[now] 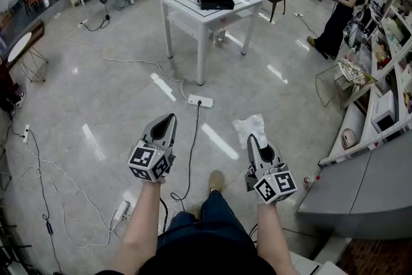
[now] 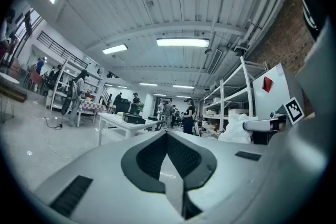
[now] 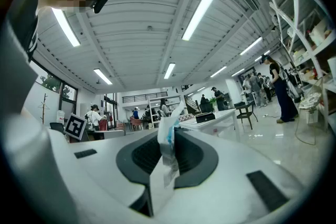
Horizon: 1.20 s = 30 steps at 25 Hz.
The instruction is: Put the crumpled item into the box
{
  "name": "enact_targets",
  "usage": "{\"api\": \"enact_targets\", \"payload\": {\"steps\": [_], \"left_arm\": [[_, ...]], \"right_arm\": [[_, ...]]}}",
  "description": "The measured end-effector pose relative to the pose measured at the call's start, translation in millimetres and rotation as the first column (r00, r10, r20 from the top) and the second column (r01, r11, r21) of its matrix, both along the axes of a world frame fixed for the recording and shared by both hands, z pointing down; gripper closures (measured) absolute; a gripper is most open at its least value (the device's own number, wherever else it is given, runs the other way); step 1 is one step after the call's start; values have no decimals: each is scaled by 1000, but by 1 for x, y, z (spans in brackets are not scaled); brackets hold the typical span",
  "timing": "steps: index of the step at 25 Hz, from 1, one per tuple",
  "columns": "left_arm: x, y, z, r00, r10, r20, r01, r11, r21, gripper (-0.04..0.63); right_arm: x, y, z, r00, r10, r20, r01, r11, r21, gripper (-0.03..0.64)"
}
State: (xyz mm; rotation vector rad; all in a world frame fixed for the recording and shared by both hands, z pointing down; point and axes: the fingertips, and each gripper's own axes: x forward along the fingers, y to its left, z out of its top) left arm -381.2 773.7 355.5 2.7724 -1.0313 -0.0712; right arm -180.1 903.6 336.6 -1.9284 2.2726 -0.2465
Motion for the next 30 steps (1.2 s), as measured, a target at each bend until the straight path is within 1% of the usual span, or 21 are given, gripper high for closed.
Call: {"api": "enact_targets", "payload": {"steps": [3,8,13,17,21,25,30], "left_arm": [[8,-22,2,1000,-12,3,12,1000,-2,594],[30,-63,6,999,-30,20,30,1000,-9,594],[54,-107,1,998,-54,25,54,999,0,594],[79,-141,-4,998,-67,19,67,998,5,594],[102,-164,-7,997,-81,16,81,997,11,594],[125,-190,-9,995,-104,9,104,994,15,594],[151,-213,-9,991,-134,-13,135,991,18,594]], "right_arm": [[8,-24,4,1000,-8,-1,8,1000,-3,569],[39,-67,14,999,0,32,0,1000,-13,569],[67,-115,9,1000,-17,23,17,1000,-3,569],[91,-152,7,999,-31,26,31,1000,1,569],[114,-183,2,998,-55,28,55,998,9,569],[137,-212,-2,997,-80,3,80,997,18,569],[175,-236,-6,996,-94,-10,94,995,33,569]]}}
